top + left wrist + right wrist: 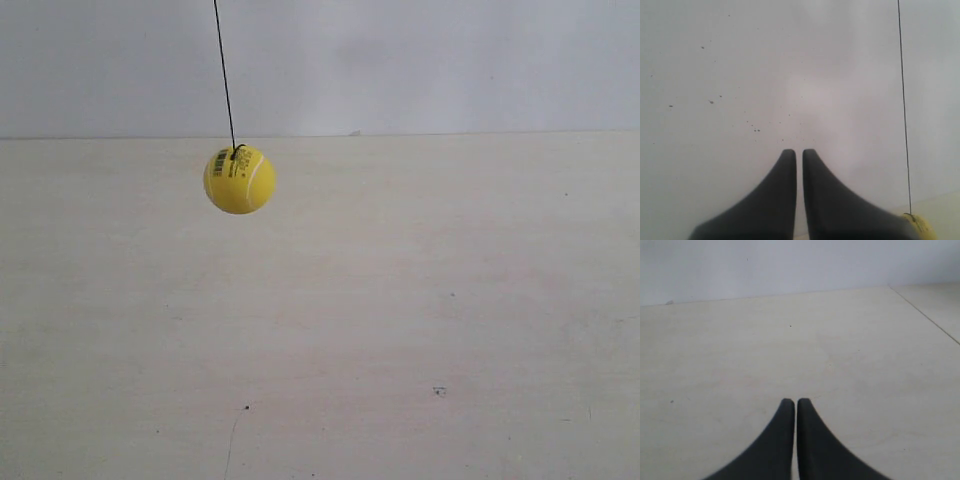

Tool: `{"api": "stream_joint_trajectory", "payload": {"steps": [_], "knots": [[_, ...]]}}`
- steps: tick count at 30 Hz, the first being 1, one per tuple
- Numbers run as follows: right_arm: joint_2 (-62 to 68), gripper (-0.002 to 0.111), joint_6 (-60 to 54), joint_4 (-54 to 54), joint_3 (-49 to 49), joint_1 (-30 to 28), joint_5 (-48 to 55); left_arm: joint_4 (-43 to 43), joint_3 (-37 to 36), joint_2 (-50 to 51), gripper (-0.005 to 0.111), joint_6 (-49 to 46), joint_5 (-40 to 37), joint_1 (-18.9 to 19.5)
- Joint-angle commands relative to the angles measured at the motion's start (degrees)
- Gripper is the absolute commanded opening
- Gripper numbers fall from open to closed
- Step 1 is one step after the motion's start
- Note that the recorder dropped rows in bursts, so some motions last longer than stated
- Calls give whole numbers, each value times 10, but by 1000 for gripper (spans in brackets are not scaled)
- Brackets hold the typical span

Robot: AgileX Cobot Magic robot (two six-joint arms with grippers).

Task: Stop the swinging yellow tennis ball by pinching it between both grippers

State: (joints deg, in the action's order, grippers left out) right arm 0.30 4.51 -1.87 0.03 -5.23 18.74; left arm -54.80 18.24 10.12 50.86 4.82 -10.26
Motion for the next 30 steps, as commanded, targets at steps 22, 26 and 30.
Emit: {"api": "stream_joint_trajectory", "payload": {"steps": [22,26,30], "knots": [[-3,0,-1,1,0,1,-9,218,-60,0,5,-288,-37,-2],[-3,0,-1,1,0,1,-9,367,-115,0,5,-462,-25,-2],[-3,0,-1,1,0,1,-9,406,-166,-5,5,-484,-7,10]]}}
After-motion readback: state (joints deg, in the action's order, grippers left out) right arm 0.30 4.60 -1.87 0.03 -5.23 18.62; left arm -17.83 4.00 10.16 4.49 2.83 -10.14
